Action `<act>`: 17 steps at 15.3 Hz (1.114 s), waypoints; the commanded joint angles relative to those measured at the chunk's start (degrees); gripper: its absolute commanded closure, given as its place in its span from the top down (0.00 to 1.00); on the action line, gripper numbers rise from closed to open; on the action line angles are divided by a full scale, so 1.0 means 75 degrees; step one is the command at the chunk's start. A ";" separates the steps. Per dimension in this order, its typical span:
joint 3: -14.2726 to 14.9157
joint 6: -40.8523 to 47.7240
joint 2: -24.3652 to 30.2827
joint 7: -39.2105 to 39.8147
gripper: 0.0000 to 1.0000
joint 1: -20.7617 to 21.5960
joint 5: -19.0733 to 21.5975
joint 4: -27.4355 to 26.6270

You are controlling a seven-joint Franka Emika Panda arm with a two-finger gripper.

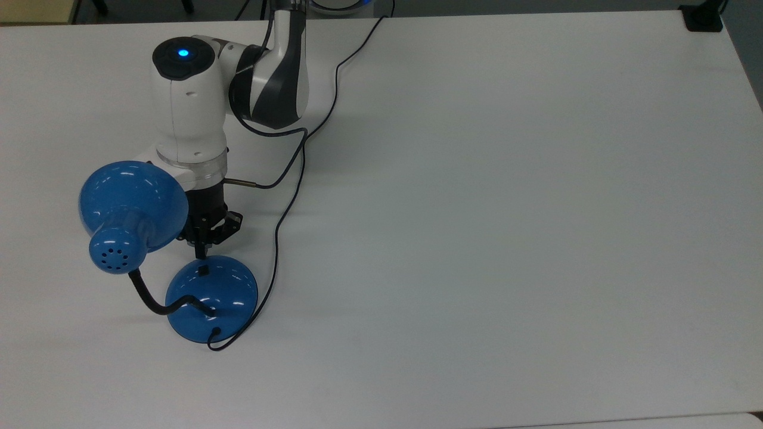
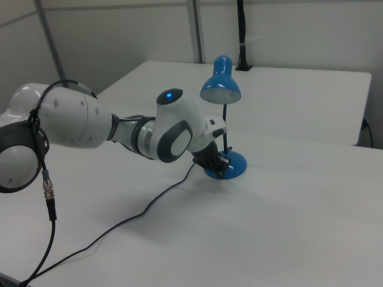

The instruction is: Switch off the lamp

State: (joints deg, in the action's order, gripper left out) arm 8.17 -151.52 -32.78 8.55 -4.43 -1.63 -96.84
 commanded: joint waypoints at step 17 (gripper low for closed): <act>0.0211 0.6714 0.4897 -0.0531 1.00 0.1362 0.0006 -0.0530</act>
State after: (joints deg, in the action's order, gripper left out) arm 7.62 -103.14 1.03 6.36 1.77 -2.09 -99.72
